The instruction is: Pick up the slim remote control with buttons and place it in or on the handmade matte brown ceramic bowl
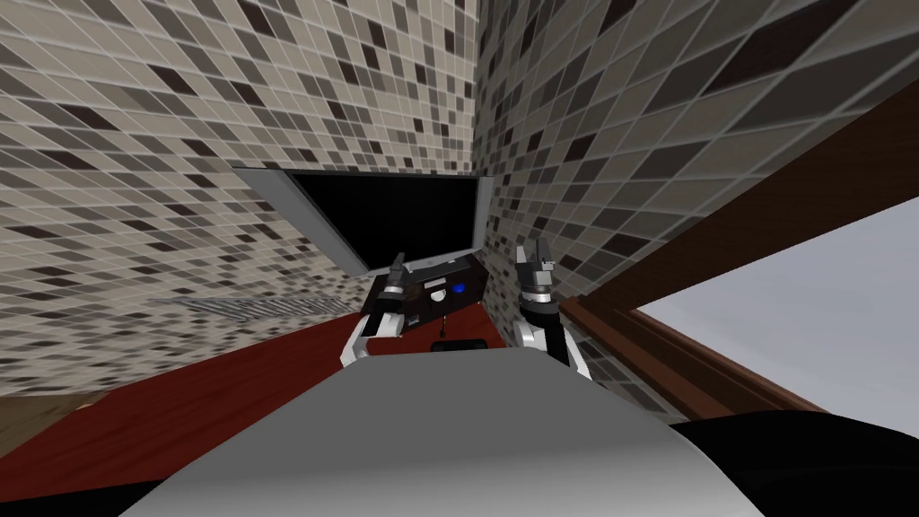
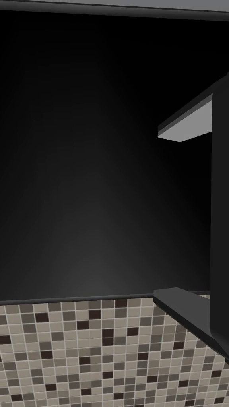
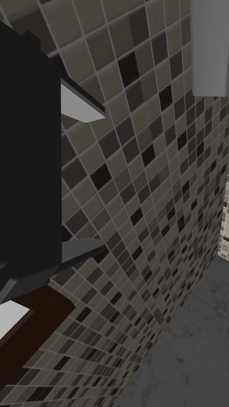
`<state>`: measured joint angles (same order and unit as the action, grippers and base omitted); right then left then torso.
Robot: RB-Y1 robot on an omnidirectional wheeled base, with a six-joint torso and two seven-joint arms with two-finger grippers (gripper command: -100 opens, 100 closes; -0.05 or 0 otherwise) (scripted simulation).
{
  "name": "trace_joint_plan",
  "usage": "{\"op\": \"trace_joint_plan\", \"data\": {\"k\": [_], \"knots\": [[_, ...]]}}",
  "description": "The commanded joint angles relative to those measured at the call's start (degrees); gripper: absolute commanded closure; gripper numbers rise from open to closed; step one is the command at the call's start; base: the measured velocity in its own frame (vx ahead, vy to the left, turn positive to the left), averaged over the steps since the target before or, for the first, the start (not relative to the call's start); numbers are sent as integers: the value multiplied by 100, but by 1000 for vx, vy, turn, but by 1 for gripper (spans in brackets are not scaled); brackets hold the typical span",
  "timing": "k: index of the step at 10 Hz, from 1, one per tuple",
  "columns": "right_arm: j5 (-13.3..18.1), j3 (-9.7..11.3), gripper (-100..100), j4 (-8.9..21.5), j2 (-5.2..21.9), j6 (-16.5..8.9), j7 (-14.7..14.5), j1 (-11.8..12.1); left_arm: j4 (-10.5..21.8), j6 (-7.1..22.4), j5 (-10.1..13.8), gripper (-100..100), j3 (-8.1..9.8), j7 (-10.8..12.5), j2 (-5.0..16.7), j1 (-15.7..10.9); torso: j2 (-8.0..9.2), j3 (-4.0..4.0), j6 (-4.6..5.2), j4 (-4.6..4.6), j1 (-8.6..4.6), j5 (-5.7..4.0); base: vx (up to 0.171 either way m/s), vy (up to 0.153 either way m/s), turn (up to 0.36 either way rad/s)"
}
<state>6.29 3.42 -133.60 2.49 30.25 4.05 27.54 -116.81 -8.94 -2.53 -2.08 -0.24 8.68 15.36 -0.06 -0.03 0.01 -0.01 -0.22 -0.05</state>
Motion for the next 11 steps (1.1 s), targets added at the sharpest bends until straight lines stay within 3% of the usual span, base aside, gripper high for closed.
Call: {"op": "trace_joint_plan", "data": {"k": [1, 4, 5, 6, 9, 10, 11], "knots": [[0, 0, 0, 0, 0, 0, 0, 0, 97, 266, 15, -100, -13, -35, 21, -90, 0, 0, 0, 0, 0, 0, 16, -50, -4], [0, 0, 0, 0, 0, 0, 0, 0, 554, 803, 70, -100, -67, -156, 49, -525, 0, 0, -2, 0, 3, 0, 15, -54, -4], [0, 0, 0, 0, 0, 0, 0, 0, 570, 947, 70, -100, -67, -156, 49, -525, -5, -3, 0, -1, 0, 0, 14, -50, -5], [0, 0, 0, 0, 0, 0, 0, 0, 796, 1119, 103, -100, -87, -211, 58, -747, -1, -1, -2, -1, 4, 0, 14, -50, -4], [0, 0, 0, 0, 0, 0, 0, 0, 1103, 1639, 139, -100, -101, -261, 66, -972, -3, -2, -1, -1, 2, 0, 16, -51, -6], [0, 0, 0, 0, 0, 0, 0, 0, 1103, 1674, 139, -100, -101, -261, 66, -972, -3, -2, -2, -1, 3, 0, 7, -27, 2], [0, 0, 0, 0, 0, 0, 0, 0, 1374, 1898, 179, -100, -109, -306, 73, -1198, 1, 0, -3, 0, 12, 1, 13, -40, -10]]}}
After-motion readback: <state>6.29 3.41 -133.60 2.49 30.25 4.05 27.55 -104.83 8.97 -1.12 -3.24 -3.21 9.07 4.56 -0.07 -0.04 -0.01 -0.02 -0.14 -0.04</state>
